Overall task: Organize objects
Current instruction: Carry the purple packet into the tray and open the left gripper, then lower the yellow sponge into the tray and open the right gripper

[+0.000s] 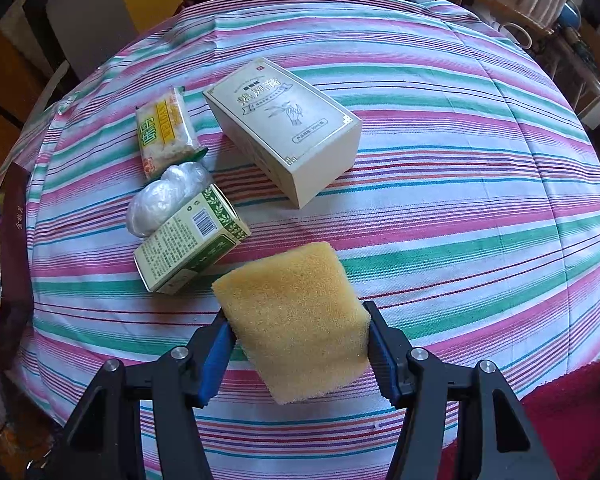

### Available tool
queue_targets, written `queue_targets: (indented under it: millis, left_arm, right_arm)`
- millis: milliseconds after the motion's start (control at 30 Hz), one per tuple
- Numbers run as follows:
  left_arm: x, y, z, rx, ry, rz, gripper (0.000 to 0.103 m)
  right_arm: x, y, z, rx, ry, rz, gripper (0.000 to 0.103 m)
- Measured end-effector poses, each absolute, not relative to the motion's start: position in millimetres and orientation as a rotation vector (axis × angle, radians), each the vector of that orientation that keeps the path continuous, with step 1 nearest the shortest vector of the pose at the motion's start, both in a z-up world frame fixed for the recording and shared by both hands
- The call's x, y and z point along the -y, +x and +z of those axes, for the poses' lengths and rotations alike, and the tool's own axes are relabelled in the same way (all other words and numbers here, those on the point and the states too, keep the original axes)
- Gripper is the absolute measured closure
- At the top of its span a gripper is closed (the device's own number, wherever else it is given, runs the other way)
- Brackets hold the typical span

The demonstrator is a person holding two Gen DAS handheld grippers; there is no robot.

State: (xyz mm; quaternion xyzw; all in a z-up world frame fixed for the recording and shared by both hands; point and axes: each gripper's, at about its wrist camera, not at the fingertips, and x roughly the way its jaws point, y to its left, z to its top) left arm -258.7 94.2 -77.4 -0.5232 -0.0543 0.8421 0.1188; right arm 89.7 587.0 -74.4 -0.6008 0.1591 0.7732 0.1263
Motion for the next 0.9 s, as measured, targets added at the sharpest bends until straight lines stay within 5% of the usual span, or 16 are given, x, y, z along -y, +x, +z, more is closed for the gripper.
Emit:
queue_targets:
  millis: [67, 367, 900]
  left_arm:
    - [-93.0, -265.7, -81.7, 0.161, -1.542, 2.473, 0.057]
    - [-86.7, -243.2, -63.8, 0.135, -1.480, 2.529, 0.057]
    - [-92.9, -76.4, 18.1, -0.010, -1.079, 2.600, 0.057]
  right_arm:
    - [-588.0, 93.0, -73.0, -0.475, -1.745, 2.249, 0.042]
    - [-588.3, 102.2, -71.1, -0.493, -1.738, 2.240, 0.042]
    - [-600.2, 111.5, -54.1, -0.659, -1.517, 2.258, 0.043]
